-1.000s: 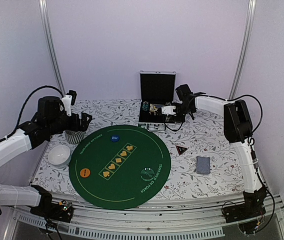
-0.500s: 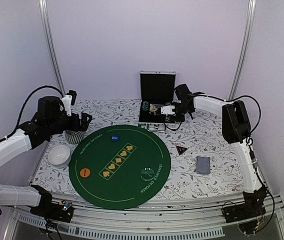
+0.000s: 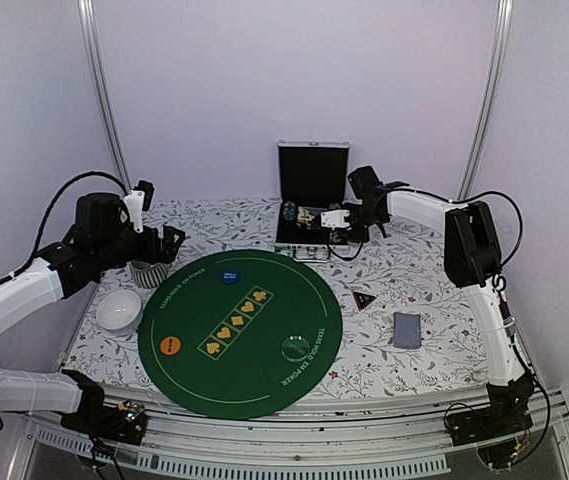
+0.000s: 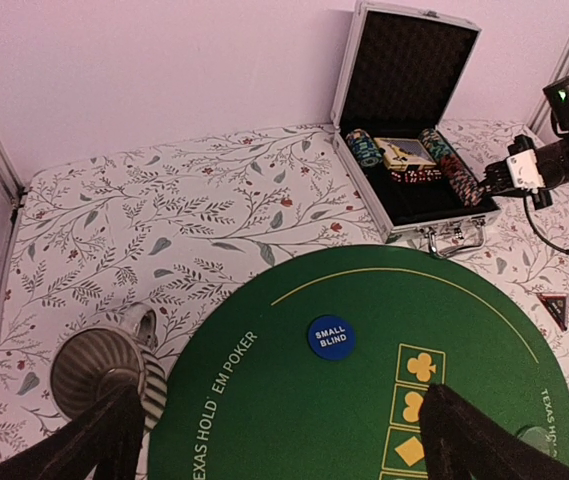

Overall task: Distribute texas hold em gaming equipment
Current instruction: Move the chip case to the center of the board.

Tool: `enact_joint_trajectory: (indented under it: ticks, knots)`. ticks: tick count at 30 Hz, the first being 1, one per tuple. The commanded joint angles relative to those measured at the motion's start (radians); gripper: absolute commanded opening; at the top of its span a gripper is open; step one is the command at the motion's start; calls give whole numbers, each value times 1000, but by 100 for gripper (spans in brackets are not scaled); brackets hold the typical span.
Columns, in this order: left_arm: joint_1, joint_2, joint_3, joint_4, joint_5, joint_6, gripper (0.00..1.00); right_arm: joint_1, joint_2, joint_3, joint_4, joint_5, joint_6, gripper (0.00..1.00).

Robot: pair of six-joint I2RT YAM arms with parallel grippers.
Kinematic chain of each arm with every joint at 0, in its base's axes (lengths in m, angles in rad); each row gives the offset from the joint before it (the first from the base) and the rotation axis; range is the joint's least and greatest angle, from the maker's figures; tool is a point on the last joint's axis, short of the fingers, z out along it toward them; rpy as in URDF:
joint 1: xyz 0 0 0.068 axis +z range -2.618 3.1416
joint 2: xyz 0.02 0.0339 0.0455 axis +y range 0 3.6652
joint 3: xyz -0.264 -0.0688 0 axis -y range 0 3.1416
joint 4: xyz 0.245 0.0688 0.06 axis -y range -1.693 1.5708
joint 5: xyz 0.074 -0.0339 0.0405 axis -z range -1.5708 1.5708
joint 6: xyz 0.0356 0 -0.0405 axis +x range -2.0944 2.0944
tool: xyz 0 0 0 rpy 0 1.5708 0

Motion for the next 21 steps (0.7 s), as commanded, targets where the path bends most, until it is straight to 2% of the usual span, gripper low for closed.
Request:
enact_joint_trajectory:
  ticks: [1, 7, 10, 16, 18, 21]
  knots:
    - [9, -4, -11, 17, 5, 10, 98, 25, 63, -62, -138, -31, 7, 9]
    - [9, -4, -11, 16, 8, 11, 98, 25, 25, -74, -123, -32, 27, 5]
    - [10, -5, -11, 16, 8, 10, 98, 25, 11, -80, -86, -24, 30, 17]
    - [9, -6, -11, 16, 8, 10, 98, 25, -1, -80, 4, -29, 63, 18]
    - [9, -5, -11, 17, 10, 11, 98, 25, -13, -80, 36, -44, 88, 26]
    - [10, -5, -11, 17, 13, 9, 98, 23, -34, -80, 97, -60, 159, 30]
